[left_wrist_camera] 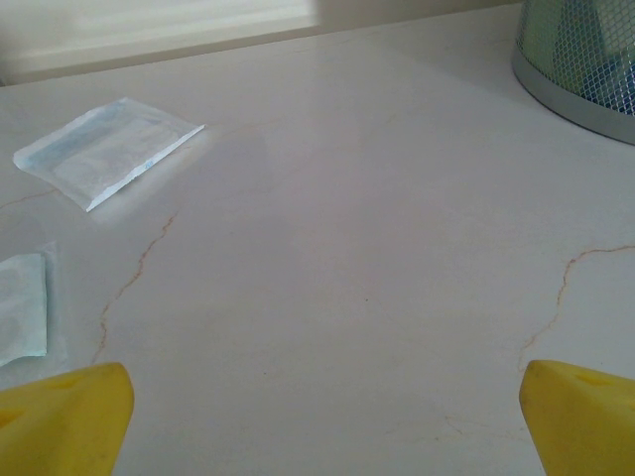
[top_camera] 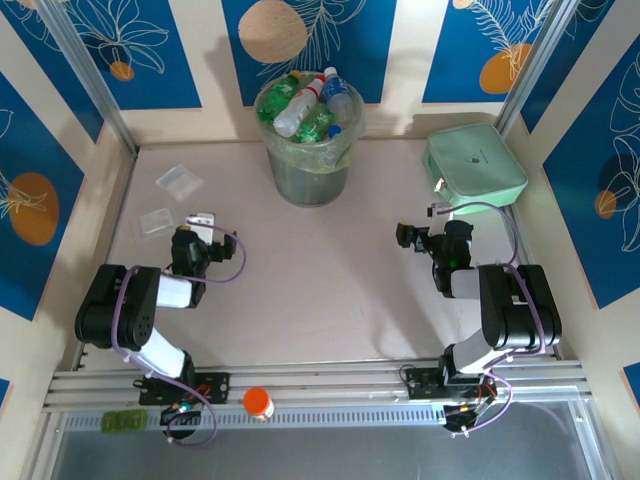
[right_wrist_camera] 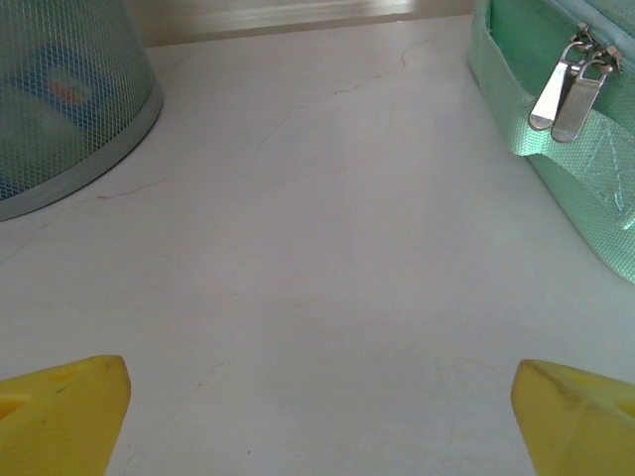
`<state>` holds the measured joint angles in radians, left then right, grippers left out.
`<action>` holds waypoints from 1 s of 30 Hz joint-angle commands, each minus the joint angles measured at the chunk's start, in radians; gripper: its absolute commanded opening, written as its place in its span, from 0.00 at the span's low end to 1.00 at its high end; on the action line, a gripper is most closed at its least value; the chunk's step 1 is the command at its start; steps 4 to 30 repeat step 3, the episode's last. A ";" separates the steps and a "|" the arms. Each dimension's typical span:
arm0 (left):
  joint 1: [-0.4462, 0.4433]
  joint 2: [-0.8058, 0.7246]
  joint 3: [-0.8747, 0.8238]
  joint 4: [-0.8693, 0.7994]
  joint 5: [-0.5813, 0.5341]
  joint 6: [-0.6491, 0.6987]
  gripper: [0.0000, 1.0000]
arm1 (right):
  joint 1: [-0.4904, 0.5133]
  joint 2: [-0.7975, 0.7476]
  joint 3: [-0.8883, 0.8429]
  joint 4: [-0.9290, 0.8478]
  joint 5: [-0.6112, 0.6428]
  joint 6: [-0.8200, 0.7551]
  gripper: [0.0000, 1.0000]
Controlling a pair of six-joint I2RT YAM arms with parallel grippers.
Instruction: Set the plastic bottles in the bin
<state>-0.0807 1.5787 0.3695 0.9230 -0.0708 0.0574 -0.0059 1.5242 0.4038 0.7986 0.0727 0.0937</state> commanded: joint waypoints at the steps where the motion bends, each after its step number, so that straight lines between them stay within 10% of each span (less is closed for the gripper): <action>1: 0.009 -0.010 0.015 0.002 0.014 -0.010 0.99 | 0.006 -0.002 0.013 0.007 0.010 0.005 0.99; 30: 0.009 -0.014 0.005 0.017 0.012 -0.006 0.99 | 0.006 -0.002 0.013 0.007 0.010 0.006 0.99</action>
